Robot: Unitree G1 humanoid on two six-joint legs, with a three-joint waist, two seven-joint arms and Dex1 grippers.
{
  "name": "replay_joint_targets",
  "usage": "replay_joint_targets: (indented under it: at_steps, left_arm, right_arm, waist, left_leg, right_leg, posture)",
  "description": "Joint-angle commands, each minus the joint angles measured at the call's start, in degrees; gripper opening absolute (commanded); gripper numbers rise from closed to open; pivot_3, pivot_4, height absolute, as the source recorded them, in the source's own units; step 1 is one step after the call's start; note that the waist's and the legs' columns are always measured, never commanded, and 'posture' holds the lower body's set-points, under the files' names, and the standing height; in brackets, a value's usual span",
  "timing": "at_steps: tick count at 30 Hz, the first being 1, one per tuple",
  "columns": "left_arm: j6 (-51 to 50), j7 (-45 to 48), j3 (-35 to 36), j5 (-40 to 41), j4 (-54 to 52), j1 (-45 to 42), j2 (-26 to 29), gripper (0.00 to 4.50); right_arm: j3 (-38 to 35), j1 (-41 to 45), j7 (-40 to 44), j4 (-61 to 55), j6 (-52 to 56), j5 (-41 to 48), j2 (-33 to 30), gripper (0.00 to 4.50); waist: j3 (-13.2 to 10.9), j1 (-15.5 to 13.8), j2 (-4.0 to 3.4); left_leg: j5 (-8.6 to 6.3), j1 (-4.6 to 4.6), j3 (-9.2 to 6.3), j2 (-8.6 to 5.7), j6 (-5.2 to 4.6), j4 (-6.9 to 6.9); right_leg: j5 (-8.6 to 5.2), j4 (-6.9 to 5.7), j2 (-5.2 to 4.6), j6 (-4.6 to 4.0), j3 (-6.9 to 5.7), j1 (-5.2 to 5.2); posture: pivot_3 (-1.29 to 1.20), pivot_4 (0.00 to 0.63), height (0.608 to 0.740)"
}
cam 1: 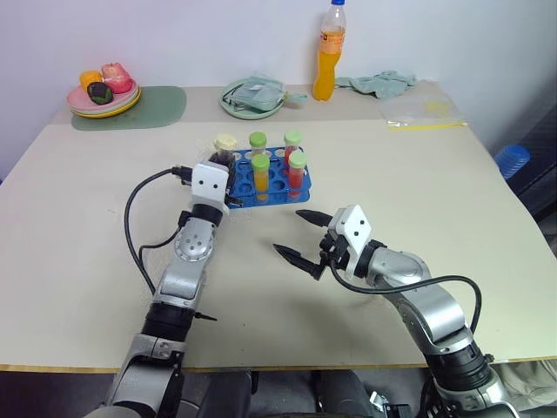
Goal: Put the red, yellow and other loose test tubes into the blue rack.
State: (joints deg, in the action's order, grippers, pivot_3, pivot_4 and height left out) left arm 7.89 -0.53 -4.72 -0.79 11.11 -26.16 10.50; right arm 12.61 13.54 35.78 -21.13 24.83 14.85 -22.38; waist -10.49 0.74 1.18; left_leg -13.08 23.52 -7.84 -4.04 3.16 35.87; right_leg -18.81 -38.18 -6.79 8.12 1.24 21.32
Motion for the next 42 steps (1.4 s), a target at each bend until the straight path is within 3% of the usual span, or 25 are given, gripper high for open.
replay_joint_targets:
  at_steps: [1,24,31,35,39,42]
  left_arm:
    - [2.64,-0.12,0.97,-1.06,1.19,-1.32,-0.91,0.81]
    - [15.64,-2.39,4.03,-2.10,15.13,-4.10,-5.82,0.81]
    - [14.93,1.25,5.58,1.62,10.87,-1.81,-6.16,4.36]
    - [10.76,6.27,6.68,6.96,-0.93,3.76,-4.02,4.36]
    - [1.46,11.73,10.47,14.72,-15.24,11.11,1.91,4.36]
    - [-3.55,13.83,12.19,17.60,-19.80,13.73,5.17,4.36]
  right_arm:
    - [-0.64,0.10,-0.21,-2.39,-0.61,0.47,0.45,4.50]
    - [-0.80,-0.21,-0.48,-2.38,-0.88,0.30,0.61,4.50]
    - [-1.87,-0.02,-1.05,-2.71,-1.24,0.49,0.50,4.50]
    - [-6.11,0.77,-0.12,-5.35,1.50,4.39,-0.98,4.50]
    - [-11.96,-0.88,3.53,-9.57,5.76,10.17,-6.60,4.50]
    - [-13.83,-1.93,4.56,-10.55,7.21,11.76,-9.58,4.50]
  waist:
    - [0.00,0.03,0.00]
    - [0.01,0.00,0.00]
    - [0.00,0.18,0.00]
    - [0.00,0.26,-0.01]
    - [0.02,0.16,-0.04]
    - [0.03,0.01,-0.06]
  left_leg:
    - [0.00,0.00,0.00,0.00,0.00,0.00]
    - [0.00,0.00,-0.01,-0.01,0.00,0.03]
    - [0.00,0.00,-0.01,-0.01,0.00,0.02]
    - [0.00,0.00,-0.03,0.01,0.00,0.01]
    - [-0.01,0.00,-0.05,0.02,-0.01,0.00]
    - [-0.07,-0.02,-0.06,0.03,-0.12,0.01]
  right_leg:
    - [0.00,0.00,0.00,0.00,0.00,0.00]
    - [0.00,-0.01,0.01,0.01,-0.01,0.00]
    - [0.00,-0.01,0.01,0.01,-0.01,0.00]
    - [0.00,-0.02,0.01,0.01,0.00,0.01]
    - [0.00,-0.02,0.02,0.00,0.01,0.00]
    - [0.00,0.00,0.02,-0.01,0.00,-0.05]
  posture:
    - [0.00,0.150,0.740]
    - [0.00,0.150,0.740]
    - [0.00,0.150,0.740]
    - [0.00,0.150,0.740]
    - [0.00,0.150,0.740]
    - [0.00,0.150,0.740]
